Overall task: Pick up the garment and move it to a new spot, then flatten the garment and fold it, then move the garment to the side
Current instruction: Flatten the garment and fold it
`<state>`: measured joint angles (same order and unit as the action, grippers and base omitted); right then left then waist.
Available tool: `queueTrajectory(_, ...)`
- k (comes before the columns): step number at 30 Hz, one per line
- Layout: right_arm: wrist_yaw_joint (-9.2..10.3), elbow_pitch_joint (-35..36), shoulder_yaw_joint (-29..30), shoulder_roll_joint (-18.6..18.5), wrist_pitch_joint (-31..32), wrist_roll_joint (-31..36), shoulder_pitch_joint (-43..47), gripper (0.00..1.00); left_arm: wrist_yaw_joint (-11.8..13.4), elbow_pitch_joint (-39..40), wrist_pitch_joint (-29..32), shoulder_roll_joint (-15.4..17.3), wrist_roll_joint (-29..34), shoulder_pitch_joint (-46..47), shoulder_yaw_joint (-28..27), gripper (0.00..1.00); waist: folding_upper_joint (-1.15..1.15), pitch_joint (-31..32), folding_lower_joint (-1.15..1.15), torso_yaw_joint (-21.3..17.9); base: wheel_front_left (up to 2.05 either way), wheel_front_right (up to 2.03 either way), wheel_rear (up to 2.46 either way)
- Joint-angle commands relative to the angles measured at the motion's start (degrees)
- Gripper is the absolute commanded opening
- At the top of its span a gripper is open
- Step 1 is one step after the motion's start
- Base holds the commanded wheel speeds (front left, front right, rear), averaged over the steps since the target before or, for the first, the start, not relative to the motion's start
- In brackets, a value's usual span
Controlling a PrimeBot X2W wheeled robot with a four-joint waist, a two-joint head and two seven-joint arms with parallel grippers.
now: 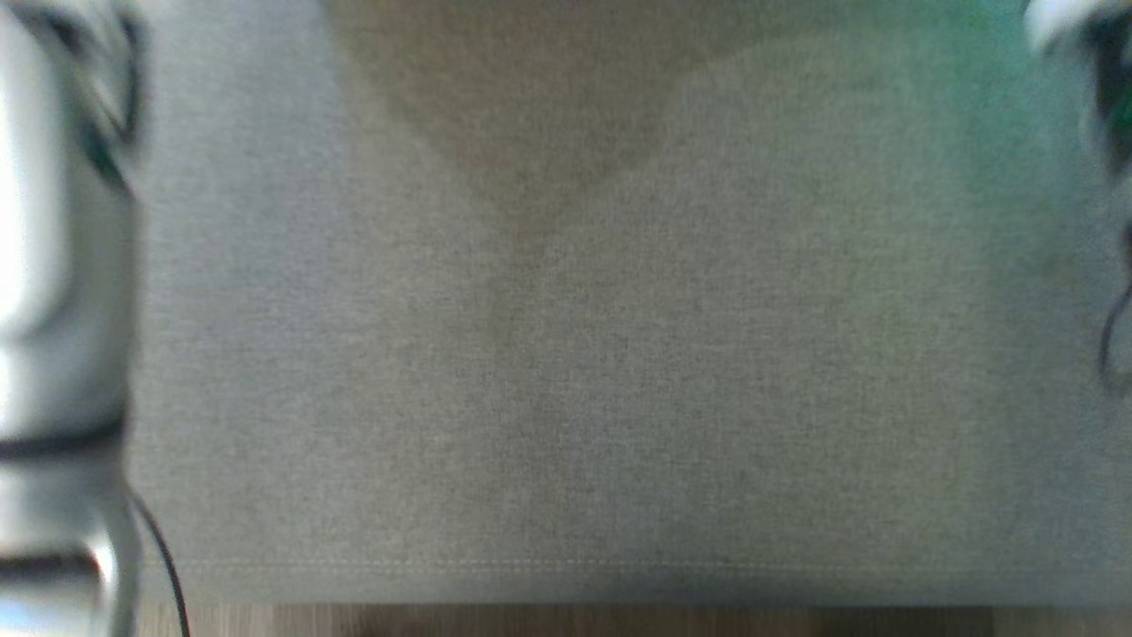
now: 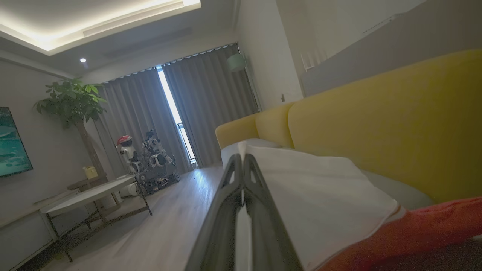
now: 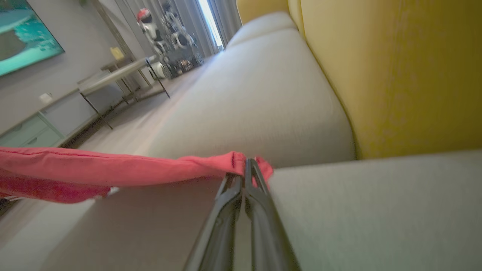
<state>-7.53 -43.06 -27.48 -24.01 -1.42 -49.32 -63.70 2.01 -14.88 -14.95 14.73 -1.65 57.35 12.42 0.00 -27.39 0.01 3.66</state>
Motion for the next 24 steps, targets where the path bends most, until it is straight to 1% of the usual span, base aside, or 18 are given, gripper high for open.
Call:
queueTrajectory(1,0.04,1.1,-1.4,-1.4,1.1,-2.5,2.9,0.00,0.2,2.7,0.0,2.2,0.0,-2.7,-1.4,0.00,0.00,3.2,-0.01,0.8,0.00,0.00,0.00)
queueTrajectory(3,0.04,1.0,-3.8,-2.2,2.8,-5.9,6.6,0.00,-0.7,2.8,0.0,2.0,-0.5,-8.4,-0.7,0.00,0.00,5.2,-0.01,1.0,0.00,0.00,0.00)
queueTrajectory(7,0.04,1.8,-8.1,-4.1,7.7,-12.5,12.9,0.00,-4.4,1.7,0.0,3.0,-0.8,-17.5,1.7,0.00,0.00,8.9,-0.01,1.1,0.00,0.00,0.00)
queueTrajectory(11,0.04,3.0,-12.4,-6.4,11.0,-16.0,17.7,0.00,-6.7,0.1,0.0,4.4,-1.3,-24.6,3.2,0.00,0.00,12.7,-0.01,0.7,0.00,0.00,0.00)
queueTrajectory(14,0.04,3.8,-15.0,-7.6,13.2,-18.1,20.4,0.00,-7.7,-2.2,0.0,5.6,-2.2,-29.0,3.8,0.00,0.00,15.0,-0.01,0.2,0.00,0.00,0.00)
queueTrajectory(15,0.04,3.8,-15.0,-7.6,13.2,-18.1,20.4,0.00,-7.7,-2.2,0.0,5.6,-2.2,-29.0,3.8,0.00,0.00,15.0,-0.01,0.2,0.00,0.00,0.00)
queueTrajectory(17,0.04,4.0,-16.5,-8.4,15.2,-19.5,21.9,0.00,-8.3,-3.2,0.0,6.1,-3.0,-31.2,4.3,0.00,0.00,16.3,-0.01,0.1,0.00,0.00,0.00)
queueTrajectory(24,0.04,4.2,-19.2,-10.3,20.0,-23.6,25.4,0.00,-9.3,-3.5,0.0,8.6,-5.4,-36.6,7.8,0.00,0.00,19.6,-0.01,-0.3,0.00,0.00,0.00)
